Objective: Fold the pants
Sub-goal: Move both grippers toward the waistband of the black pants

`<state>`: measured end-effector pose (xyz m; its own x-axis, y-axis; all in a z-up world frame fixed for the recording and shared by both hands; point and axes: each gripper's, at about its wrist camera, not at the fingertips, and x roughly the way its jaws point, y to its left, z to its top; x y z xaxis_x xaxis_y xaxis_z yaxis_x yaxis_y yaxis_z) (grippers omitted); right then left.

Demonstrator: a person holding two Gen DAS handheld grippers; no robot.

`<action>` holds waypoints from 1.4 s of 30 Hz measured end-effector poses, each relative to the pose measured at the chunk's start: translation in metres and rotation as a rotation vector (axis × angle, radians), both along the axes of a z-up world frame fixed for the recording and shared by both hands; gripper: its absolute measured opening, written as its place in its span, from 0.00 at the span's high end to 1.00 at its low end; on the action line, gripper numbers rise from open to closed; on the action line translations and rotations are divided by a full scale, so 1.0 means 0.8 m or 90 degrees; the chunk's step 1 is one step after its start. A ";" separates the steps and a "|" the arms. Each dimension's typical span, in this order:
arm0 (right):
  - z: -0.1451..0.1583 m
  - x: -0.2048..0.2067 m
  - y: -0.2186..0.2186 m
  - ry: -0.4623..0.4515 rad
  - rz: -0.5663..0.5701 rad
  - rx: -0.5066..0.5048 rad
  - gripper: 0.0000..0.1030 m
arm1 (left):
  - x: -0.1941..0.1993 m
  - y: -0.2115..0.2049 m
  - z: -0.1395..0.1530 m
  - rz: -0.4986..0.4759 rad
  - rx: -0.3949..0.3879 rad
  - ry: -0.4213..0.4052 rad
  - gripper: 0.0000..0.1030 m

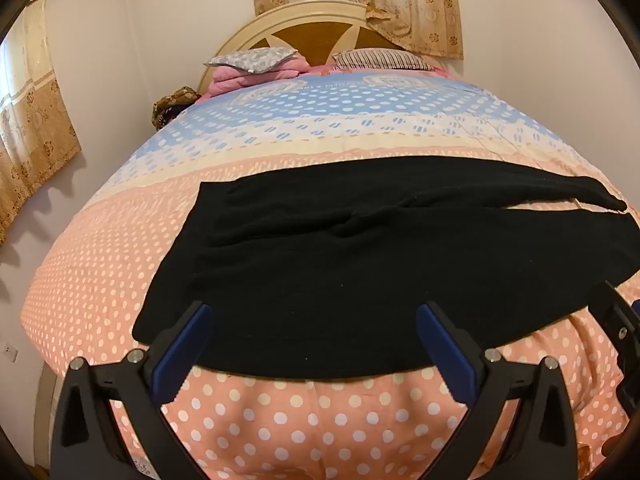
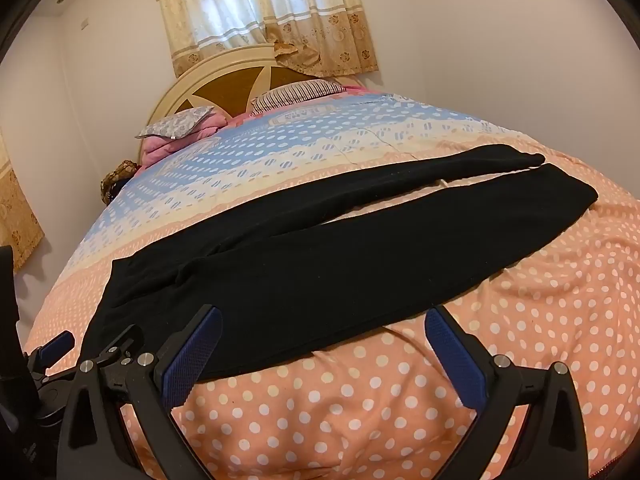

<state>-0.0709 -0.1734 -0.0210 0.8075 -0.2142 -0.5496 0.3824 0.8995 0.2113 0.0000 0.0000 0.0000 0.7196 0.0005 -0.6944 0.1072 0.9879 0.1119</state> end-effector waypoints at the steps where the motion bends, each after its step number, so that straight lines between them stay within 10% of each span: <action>1: 0.000 0.000 0.000 0.001 0.001 0.000 0.01 | 0.000 0.001 -0.001 -0.001 0.004 0.000 0.00; 42: -0.012 0.017 0.003 0.028 0.006 0.007 0.01 | 0.016 0.018 -0.025 0.003 0.012 -0.011 0.00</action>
